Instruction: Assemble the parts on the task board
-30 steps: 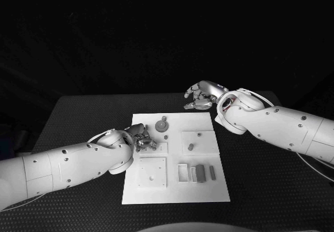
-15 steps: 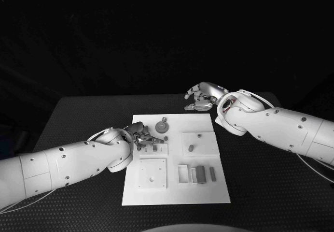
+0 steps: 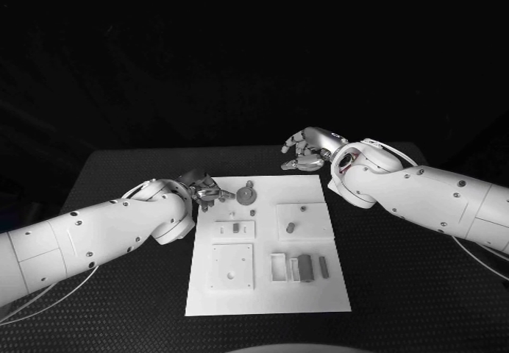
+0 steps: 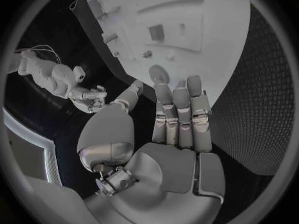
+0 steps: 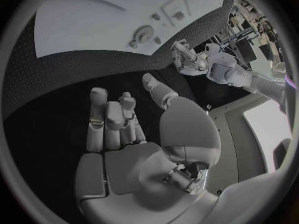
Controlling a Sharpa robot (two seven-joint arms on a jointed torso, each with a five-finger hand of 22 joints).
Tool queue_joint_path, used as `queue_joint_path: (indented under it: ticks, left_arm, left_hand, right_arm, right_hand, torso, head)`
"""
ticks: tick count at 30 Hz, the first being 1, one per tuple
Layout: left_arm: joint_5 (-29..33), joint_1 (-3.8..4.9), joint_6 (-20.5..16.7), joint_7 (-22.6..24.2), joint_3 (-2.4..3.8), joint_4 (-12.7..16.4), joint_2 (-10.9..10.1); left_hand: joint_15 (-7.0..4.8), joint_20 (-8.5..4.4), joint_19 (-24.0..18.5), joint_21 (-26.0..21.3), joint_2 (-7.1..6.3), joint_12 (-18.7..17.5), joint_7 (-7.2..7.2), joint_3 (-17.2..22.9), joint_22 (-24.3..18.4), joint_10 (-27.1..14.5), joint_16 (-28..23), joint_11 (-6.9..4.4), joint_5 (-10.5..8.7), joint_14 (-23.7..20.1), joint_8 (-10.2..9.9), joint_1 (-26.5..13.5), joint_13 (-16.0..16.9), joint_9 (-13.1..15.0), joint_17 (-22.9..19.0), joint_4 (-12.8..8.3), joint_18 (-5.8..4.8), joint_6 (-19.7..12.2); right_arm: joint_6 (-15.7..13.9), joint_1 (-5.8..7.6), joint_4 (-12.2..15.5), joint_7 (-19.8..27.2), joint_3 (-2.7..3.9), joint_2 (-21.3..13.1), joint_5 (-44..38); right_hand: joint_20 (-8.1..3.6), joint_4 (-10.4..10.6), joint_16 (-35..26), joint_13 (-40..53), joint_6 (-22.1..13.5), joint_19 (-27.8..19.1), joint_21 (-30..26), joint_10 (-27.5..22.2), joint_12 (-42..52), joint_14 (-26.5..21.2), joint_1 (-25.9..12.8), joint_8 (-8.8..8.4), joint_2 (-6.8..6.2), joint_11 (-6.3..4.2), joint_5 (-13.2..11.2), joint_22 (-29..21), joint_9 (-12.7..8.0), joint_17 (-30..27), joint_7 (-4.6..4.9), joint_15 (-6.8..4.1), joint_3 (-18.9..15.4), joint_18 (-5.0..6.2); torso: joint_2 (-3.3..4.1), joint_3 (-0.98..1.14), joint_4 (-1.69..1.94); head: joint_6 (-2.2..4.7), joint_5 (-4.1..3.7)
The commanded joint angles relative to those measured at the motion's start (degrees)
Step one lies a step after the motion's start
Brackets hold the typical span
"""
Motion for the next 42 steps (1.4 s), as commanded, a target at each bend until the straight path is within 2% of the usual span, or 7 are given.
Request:
queue_joint_path:
  ticks: [1, 4, 9, 15, 17, 24, 42]
  left_arm:
    - [3.5, 1.29, 4.2, 1.7, 0.21, -1.7, 0.1]
    - [4.5, 2.51, 7.3, 1.1, 0.21, -4.5, 1.0]
    - [0.2, 3.48, 11.1, -0.1, 0.18, -9.6, 3.1]
    - [-2.2, 3.96, 14.7, -1.8, 0.19, -14.5, 5.2]
    - [-2.2, 3.97, 16.4, -2.2, 0.19, -15.8, 5.8]
    - [-2.1, 3.93, 21.2, -2.8, 0.16, -19.5, 8.8]
    - [-2.5, 3.59, 21.3, -1.3, 0.12, -21.6, 10.8]
  left_hand:
    - [0.42, 0.30, -0.9, -1.0, 0.05, -1.0, 0.57, 1.2, -0.2, -1.1, -1.1, 0.62, 0.03, -0.9, -0.8, 1.0, -0.5, -0.6, -0.6, -0.1, -0.60, -1.4]
    - [1.11, 0.91, -2.3, -2.6, -0.18, -2.7, 1.98, 1.5, -1.1, -3.2, -2.8, 2.01, 0.01, -2.7, -2.4, 0.1, -1.3, -1.3, -1.5, 0.7, -0.84, -4.5]
    - [3.09, 2.64, -5.2, -5.7, -1.95, -6.0, 3.72, 1.4, -2.9, -6.0, -5.7, 3.75, -0.22, -5.6, -3.6, -4.5, -2.8, -1.6, -2.8, 5.6, -0.78, -8.2]
    - [3.56, 3.20, -5.2, -6.4, -4.07, -6.6, 3.81, 1.9, -3.2, -6.1, -5.9, 3.85, -0.25, -5.9, -3.1, -6.0, -3.1, -1.1, -2.9, 8.7, -0.37, -8.7]
    - [3.76, 3.47, -5.7, -6.9, -2.65, -6.8, 3.86, -1.3, -3.2, -6.4, -5.9, 3.94, -0.13, -6.5, -3.0, -6.2, -3.1, -0.9, -2.8, 7.0, -0.15, -9.2]
    - [4.02, 3.67, -6.3, -7.4, -3.26, -7.2, 4.16, -2.4, -3.4, -7.1, -6.2, 4.20, -0.19, -7.2, -3.4, -6.8, -3.2, -1.0, -2.8, 6.9, -0.16, -10.1]
    - [4.38, 4.11, -6.4, -8.1, 0.62, -7.1, 4.29, -4.4, -3.2, -7.6, -5.9, 4.34, -0.11, -7.9, -3.3, -5.0, -3.0, -1.1, -2.6, 4.6, 0.07, -10.3]
  right_arm:
    - [0.4, -0.03, -0.2, 0.3, 0.02, 0.0, -0.1]
    - [0.4, -0.03, -0.4, 0.3, 0.02, 0.0, -0.1]
    - [0.4, -0.03, -0.5, 0.3, 0.02, 0.1, 0.0]
    - [0.4, -0.03, -0.7, 0.3, 0.02, 0.4, 0.0]
    - [0.4, -0.03, -0.7, 0.3, 0.02, 0.5, 0.0]
    - [0.4, -0.03, -0.9, 0.3, 0.02, 0.8, 0.0]
    - [0.4, -0.04, -1.0, 0.3, 0.02, 1.1, 0.0]
  right_hand:
    - [-0.05, 0.5, 0.0, -0.1, -1.5, 0.2, -0.2, -0.3, 0.3, -0.4, -0.4, 0.31, -0.20, 0.00, -0.1, 0.9, -0.1, -0.1, 2.00, 0.10, 0.0, 1.73]
    - [-0.05, 0.5, 0.0, -0.1, -1.5, 0.2, -0.2, -0.3, 0.3, -0.4, -0.4, 0.31, -0.19, 0.00, -0.1, 0.9, -0.1, -0.1, 2.00, 0.10, 0.0, 1.73]
    - [-0.05, 0.5, 0.0, -0.1, -1.5, 0.2, -0.2, -0.3, 0.4, -0.4, -0.4, 0.32, -0.18, 0.00, -0.1, 0.9, -0.1, -0.1, 2.01, 0.10, 0.0, 1.73]
    - [-0.05, 0.5, 0.0, -0.1, -1.5, 0.2, -0.2, -0.3, 0.4, -0.4, -0.4, 0.32, -0.16, 0.00, -0.1, 0.9, -0.1, -0.1, 2.01, 0.10, 0.0, 1.73]
    - [-0.05, 0.5, 0.0, -0.1, -1.5, 0.2, -0.2, -0.3, 0.4, -0.4, -0.4, 0.32, -0.15, 0.00, -0.1, 0.9, -0.1, -0.1, 2.01, 0.10, 0.0, 1.73]
    - [-0.05, 0.5, 0.0, -0.1, -1.5, 0.2, -0.2, -0.3, 0.4, -0.4, -0.4, 0.33, -0.14, 0.00, -0.1, 0.9, -0.1, -0.1, 2.01, 0.10, 0.0, 1.73]
    - [-0.05, 0.6, 0.0, -0.1, -1.5, 0.2, -0.2, -0.3, 0.4, -0.4, -0.4, 0.33, -0.10, 0.00, -0.1, 0.9, -0.1, -0.1, 2.01, 0.10, 0.0, 1.73]
  torso:
    - [0.03, 0.00, -0.03]
    - [0.09, -0.02, -0.12]
    - [0.11, 0.01, -0.08]
    - [0.13, -0.05, -0.06]
    - [0.16, -0.06, -0.10]
    - [0.26, -0.14, -0.25]
    - [0.42, -0.21, -0.35]
  head:
    - [0.45, 0.00]
    - [0.96, 0.12]
    - [1.13, 0.14]
    - [1.23, 0.03]
    - [1.30, 0.05]
    - [1.18, -0.12]
    - [1.04, -0.04]
